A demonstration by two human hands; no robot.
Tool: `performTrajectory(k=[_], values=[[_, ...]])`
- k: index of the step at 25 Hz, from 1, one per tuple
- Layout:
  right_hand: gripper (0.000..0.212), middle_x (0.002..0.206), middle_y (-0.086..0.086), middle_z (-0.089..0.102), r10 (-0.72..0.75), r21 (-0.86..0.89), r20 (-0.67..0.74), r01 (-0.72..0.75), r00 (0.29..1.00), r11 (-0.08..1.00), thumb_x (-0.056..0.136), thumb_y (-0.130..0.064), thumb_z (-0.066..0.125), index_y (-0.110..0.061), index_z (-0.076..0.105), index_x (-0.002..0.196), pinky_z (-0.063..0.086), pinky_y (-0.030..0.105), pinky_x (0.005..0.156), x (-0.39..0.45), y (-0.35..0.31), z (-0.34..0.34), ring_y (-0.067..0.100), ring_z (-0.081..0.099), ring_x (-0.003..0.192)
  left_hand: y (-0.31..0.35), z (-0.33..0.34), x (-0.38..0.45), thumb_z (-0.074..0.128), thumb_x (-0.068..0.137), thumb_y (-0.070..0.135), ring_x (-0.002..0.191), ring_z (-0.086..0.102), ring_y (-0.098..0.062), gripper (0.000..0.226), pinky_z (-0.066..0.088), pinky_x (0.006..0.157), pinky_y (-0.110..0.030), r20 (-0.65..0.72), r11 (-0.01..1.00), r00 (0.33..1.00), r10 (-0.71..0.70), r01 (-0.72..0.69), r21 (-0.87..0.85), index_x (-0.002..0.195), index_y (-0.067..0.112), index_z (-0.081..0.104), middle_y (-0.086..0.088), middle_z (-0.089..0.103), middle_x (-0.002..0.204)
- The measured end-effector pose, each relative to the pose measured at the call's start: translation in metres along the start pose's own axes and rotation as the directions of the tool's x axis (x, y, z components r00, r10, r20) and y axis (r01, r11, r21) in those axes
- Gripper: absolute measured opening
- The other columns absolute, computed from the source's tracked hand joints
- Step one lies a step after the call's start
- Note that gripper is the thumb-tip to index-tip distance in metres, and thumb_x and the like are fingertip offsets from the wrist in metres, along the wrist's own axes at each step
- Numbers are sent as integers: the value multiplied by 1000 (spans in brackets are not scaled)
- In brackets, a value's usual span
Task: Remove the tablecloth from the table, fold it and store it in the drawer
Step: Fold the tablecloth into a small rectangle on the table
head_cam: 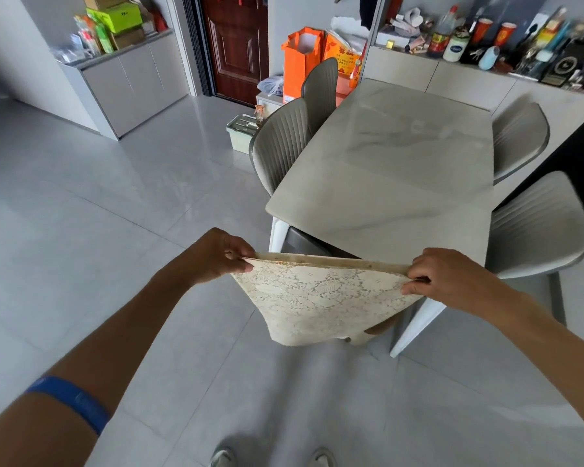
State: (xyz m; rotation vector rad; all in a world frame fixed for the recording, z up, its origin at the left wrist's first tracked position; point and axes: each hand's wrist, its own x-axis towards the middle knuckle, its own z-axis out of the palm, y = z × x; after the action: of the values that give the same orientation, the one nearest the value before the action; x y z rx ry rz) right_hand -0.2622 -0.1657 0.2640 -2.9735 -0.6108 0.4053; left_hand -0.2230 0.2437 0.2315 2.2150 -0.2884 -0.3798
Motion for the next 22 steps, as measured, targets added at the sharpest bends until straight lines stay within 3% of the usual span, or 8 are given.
performTrajectory(k=[3,9,11,13,15,17,19,22], values=[[47,59,-8,49,6,-7,6,-6,1000,1000,85,-45,71,-30,41,51,42,31,62,-3,8,-2,7,48,69,16,-1,6,83,72,11,75,69,-8,14,48,67,-19,26,989,999,22,-25,149,78,22,76,9,73,77],[30,67,-10,52,73,37,-48,-72,996,997,85,-37,72,-32,52,63,40,31,64,-12,23,-13,15,50,78,42,-6,13,82,73,8,73,69,-6,26,49,67,-18,-40,975,995,96,-86,205,70,32,72,14,71,73],[24,69,-8,54,156,104,-172,-139,973,985,84,-33,73,-25,54,72,40,34,62,-15,21,-4,22,55,78,49,-3,17,80,75,7,74,69,-5,15,53,69,-20,-68,968,993,101,-83,235,77,22,77,7,74,79],[25,74,1,59,284,169,-340,-239,896,956,83,-28,75,-16,57,95,39,32,61,-16,16,4,24,54,74,59,1,22,79,76,7,72,68,-6,11,50,67,-17,-122,951,985,118,-77,300,84,14,79,4,74,80],[26,80,9,65,318,100,-459,-308,830,946,85,-23,73,-11,60,103,41,32,63,-15,9,8,23,47,76,69,3,26,77,77,6,70,67,-8,15,43,62,-13,-169,926,971,170,-98,364,89,15,78,5,71,77],[15,84,10,62,256,-7,-546,-310,798,951,82,-19,75,-7,69,88,46,38,65,-18,5,7,27,46,79,74,2,30,73,80,4,72,67,-11,29,42,61,-14,-184,917,960,210,-128,377,102,23,68,6,70,81],[17,90,9,52,253,-3,-562,-307,788,952,76,-23,80,-10,70,75,45,43,71,-20,6,1,30,48,84,75,3,34,66,86,4,81,67,-16,37,44,70,-19,-194,893,952,238,-135,430,118,22,62,2,71,91],[23,105,4,54,324,185,-458,-268,828,946,76,-24,82,-11,64,70,39,40,82,-22,18,-7,29,49,101,77,9,40,61,91,8,94,63,-26,19,46,81,-32,-263,819,910,321,-126,560,105,11,74,-6,72,100]])
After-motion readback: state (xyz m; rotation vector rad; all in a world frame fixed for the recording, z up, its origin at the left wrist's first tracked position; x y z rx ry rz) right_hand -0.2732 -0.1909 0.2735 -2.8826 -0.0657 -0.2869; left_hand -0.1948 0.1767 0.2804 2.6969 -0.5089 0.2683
